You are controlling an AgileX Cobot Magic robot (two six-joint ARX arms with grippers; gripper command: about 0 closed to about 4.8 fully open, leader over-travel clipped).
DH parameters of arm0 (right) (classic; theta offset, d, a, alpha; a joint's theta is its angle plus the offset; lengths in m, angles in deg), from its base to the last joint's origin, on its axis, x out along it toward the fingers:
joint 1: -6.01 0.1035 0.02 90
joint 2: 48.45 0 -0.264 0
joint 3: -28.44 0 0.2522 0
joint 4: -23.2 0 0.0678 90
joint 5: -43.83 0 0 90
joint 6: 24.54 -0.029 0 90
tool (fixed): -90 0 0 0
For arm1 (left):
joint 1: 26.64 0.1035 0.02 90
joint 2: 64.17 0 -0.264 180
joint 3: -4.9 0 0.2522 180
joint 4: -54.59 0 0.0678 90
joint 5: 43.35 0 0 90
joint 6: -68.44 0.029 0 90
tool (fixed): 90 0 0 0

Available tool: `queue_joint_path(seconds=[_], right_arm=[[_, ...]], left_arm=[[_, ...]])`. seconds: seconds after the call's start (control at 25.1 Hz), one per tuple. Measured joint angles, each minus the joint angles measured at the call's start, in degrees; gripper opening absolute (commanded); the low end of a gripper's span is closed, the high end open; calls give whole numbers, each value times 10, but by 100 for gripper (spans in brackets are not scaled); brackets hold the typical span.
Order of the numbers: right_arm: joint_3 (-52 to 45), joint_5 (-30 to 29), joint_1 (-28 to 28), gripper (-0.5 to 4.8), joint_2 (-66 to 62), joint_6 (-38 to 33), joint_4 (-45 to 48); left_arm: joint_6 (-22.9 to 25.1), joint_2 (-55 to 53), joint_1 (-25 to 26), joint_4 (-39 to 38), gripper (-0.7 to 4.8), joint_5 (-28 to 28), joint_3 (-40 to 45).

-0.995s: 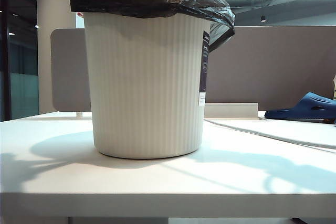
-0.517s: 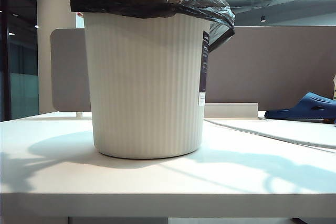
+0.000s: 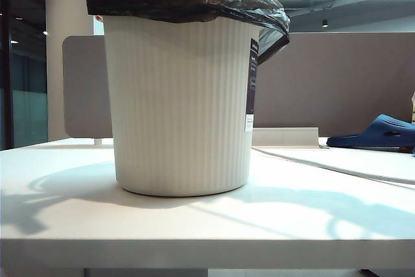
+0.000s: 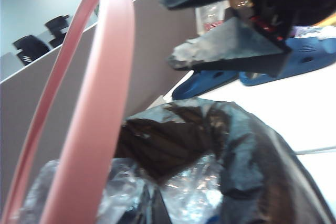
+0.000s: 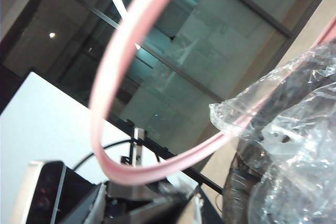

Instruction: Open the ring lid of the trash can, pull out the black garbage bag inside, and place it on the table.

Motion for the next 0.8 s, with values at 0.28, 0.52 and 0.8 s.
queue_joint_path(seconds=[0.28, 0.52, 0.8], right_arm=[[0, -6, 0, 212, 0, 58, -59], [0, -7, 0, 212, 0, 112, -106], [0, -6, 0, 211, 0, 129, -116]], left_arm=[[12, 0, 0, 12, -6, -43, -16], [37, 0, 0, 17, -6, -64, -35], [39, 0, 0, 18, -6, -137, -63]])
